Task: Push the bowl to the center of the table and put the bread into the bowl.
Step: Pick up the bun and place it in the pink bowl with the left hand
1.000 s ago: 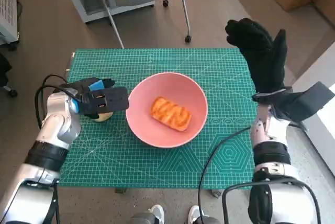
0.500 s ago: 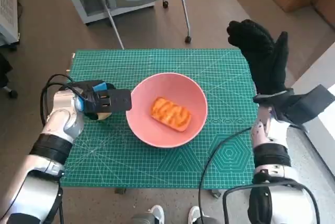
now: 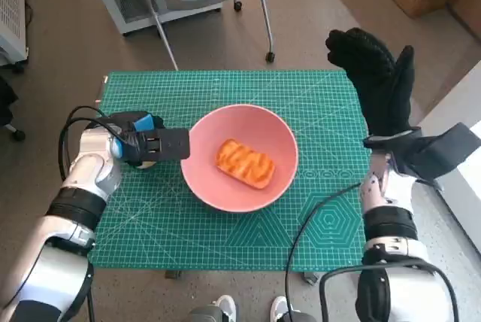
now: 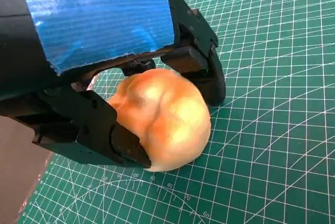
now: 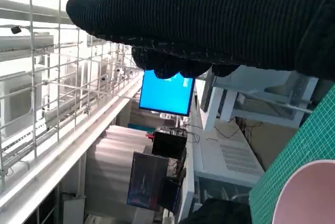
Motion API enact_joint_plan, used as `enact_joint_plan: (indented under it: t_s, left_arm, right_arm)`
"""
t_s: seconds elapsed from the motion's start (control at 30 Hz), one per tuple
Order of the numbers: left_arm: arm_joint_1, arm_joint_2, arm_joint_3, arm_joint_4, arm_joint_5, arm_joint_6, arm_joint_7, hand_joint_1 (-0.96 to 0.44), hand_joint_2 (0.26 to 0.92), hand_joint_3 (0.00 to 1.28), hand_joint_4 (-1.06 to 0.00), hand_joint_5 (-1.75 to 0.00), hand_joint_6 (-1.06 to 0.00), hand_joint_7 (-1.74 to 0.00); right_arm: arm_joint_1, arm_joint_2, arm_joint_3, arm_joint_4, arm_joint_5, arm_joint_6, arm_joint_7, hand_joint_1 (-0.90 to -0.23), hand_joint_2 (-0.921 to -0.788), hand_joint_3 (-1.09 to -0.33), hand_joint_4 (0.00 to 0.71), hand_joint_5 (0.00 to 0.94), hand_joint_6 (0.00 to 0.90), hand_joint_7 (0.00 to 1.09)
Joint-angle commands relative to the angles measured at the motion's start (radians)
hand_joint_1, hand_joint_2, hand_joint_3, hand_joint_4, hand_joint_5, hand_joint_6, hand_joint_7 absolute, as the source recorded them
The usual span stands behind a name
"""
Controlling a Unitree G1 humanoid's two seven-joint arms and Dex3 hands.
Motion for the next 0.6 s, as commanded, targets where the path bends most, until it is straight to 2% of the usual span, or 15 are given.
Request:
enact_joint_plan:
  t_s: [0.03,0.33,0.6]
  left_arm:
    - [0.028,0.033,0.011,-0.058,-0.008,0.008,-0.025,0.00,0.920,0.09,-0.57,-1.38,-0.70,-0.98]
    - [0.090,0.109,0.092,-0.327,-0.031,0.072,-0.081,0.00,0.921,0.10,-0.57,-1.44,-0.70,-0.93]
    - [0.176,0.156,0.212,-0.689,-0.050,0.162,-0.140,0.00,0.921,0.09,-0.57,-1.44,-0.74,-0.88]
  right_arm:
    - [0.027,-0.002,-0.001,0.016,-0.003,0.004,-0.009,-0.643,-0.921,-0.699,0.176,0.000,0.339,0.00]
    - [0.029,0.001,-0.001,0.017,-0.003,0.005,-0.011,-0.652,-0.921,-0.697,0.175,0.000,0.342,0.00]
    - [0.025,0.001,0.000,0.020,-0.004,0.007,-0.014,-0.655,-0.921,-0.694,0.175,0.000,0.343,0.00]
